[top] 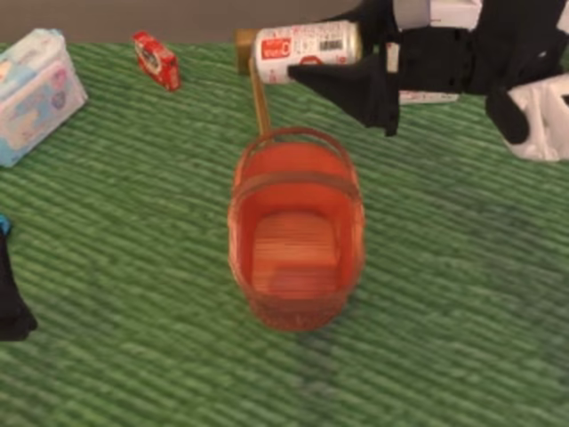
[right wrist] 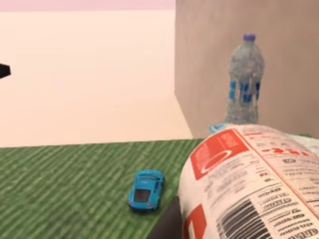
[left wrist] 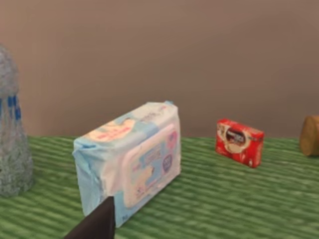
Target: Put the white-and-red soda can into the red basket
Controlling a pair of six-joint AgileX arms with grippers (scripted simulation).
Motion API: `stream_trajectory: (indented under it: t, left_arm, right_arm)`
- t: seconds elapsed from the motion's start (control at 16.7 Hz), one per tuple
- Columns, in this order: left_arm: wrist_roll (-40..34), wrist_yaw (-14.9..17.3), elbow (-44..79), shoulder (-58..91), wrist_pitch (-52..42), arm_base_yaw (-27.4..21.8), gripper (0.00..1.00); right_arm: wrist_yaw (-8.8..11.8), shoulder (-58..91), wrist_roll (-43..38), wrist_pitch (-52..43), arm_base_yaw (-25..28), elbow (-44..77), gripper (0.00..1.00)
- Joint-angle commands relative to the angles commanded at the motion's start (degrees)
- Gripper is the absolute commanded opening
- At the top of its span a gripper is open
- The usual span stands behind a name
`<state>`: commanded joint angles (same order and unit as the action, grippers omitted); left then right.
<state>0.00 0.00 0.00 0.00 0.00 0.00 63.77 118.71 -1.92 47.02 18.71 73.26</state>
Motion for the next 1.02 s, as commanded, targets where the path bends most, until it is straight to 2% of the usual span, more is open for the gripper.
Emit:
stream_trajectory:
  t: [0.18, 0.54, 0.84, 1.02]
  left_arm:
    - [0.0, 0.0, 0.0, 0.0, 0.0, 0.0, 1.0]
    - [0.0, 0.0, 0.0, 0.0, 0.0, 0.0, 1.0]
    - [0.0, 0.0, 0.0, 0.0, 0.0, 0.0, 1.0]
    - [0.0, 0.0, 0.0, 0.0, 0.0, 0.0, 1.0]
  right_arm:
    - [0.23, 2.24, 0.05, 2.36, 0.27, -0.47, 0.0]
    - [-0.09, 12.68, 0.27, 16.38, 0.52, -3.54, 0.0]
    - [-0.19, 14.27, 0.32, 18.14, 0.58, -4.16, 0.0]
    - [-0.19, 14.27, 0.32, 18.14, 0.58, -4.16, 0.23]
